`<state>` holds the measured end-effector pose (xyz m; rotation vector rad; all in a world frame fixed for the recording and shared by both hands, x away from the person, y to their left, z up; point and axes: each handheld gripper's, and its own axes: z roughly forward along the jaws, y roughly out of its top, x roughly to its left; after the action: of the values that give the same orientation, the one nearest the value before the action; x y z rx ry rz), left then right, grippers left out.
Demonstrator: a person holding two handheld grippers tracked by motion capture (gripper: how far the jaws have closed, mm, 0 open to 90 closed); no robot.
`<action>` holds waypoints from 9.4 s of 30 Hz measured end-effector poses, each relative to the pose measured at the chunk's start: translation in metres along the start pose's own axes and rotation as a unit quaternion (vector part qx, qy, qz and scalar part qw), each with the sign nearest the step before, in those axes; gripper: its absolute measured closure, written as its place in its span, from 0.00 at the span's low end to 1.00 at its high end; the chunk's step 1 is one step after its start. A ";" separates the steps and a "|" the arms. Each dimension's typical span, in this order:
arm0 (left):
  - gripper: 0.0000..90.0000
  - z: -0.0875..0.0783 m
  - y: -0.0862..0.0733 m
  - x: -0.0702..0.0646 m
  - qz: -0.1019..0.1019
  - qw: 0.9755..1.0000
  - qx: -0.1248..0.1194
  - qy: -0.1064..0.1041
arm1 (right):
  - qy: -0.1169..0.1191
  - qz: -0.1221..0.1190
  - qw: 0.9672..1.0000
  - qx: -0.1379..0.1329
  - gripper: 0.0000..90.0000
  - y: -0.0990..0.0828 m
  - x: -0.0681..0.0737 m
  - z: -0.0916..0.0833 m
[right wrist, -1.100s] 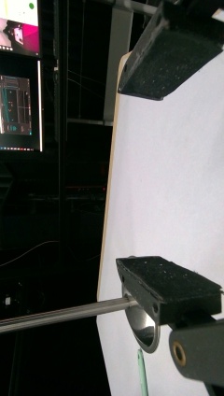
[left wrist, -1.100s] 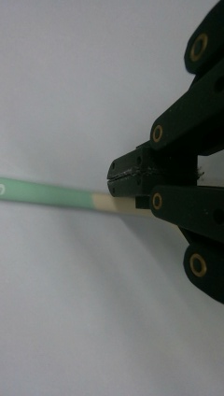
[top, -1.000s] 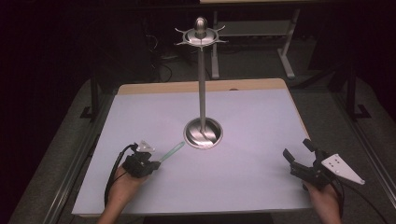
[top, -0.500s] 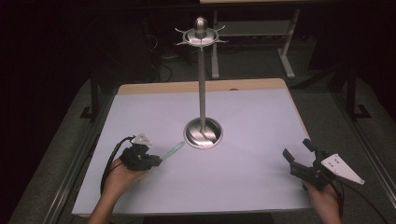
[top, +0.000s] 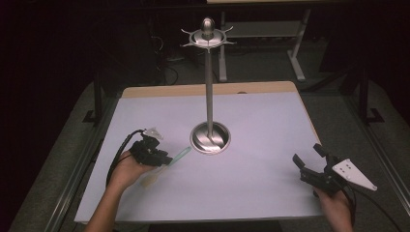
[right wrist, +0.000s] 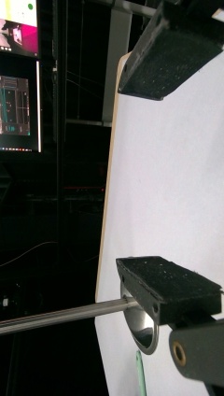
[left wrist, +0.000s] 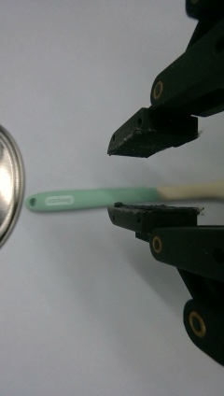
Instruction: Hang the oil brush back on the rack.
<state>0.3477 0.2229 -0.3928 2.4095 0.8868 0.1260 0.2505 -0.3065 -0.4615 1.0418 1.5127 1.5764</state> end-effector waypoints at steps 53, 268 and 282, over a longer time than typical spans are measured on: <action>0.81 0.067 0.060 -0.005 0.030 0.986 0.155 0.048 | 0.001 0.001 1.000 0.001 0.15 0.000 -0.001 -0.001; 0.34 -0.126 0.102 0.008 0.064 0.963 -0.263 -0.006 | 0.001 0.014 1.000 -0.003 0.15 0.000 -0.003 -0.001; 0.29 -0.087 0.038 0.006 0.038 0.971 -0.232 0.034 | 0.001 0.013 1.000 -0.003 0.15 0.000 -0.003 -0.001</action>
<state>0.3503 0.2449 -0.3001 2.0084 0.7004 0.4020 0.2509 -0.3094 -0.4617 1.0611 1.5004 1.5993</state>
